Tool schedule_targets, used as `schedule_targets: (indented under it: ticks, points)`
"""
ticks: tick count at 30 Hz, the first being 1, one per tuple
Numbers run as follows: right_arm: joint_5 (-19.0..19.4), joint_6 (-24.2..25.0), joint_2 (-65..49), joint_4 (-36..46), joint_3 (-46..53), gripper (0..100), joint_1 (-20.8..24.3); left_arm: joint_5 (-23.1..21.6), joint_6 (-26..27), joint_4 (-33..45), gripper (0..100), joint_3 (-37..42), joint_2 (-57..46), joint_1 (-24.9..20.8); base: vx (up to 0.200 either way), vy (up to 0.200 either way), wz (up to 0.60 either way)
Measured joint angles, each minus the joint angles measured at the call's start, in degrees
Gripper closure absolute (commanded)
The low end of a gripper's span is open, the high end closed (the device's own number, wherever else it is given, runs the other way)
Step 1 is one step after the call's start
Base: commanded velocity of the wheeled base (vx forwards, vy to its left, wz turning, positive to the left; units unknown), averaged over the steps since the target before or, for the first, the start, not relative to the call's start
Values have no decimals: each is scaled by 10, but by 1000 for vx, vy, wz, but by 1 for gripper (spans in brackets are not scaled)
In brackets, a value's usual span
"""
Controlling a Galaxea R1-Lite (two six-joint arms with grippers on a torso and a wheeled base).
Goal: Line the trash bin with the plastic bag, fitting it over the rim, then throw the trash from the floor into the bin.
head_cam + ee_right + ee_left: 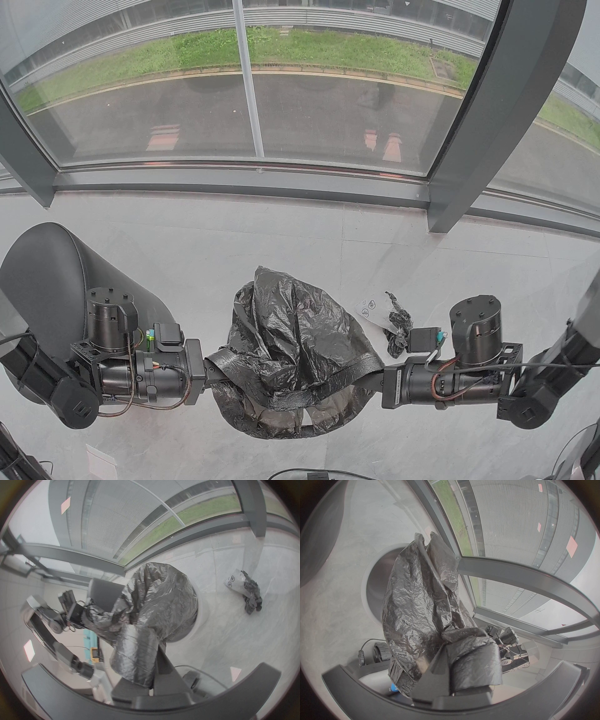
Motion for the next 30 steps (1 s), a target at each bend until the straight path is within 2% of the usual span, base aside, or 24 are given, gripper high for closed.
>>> schedule_targets:
  ticks: [7,12,20,30]
  points:
    - [32,124,-117,177,-69,100,27,-2,-29,0,100,4,-18,1,0,0,0]
    - [53,156,-163,275,-140,100,35,-3,-38,1,100,6,-19,3,0,0,0]
    - [74,187,-184,293,-185,100,38,-18,-83,5,100,16,-25,11,0,0,0]
    - [77,208,-200,304,-199,100,39,-26,-122,5,100,42,-48,3,0,0,0]
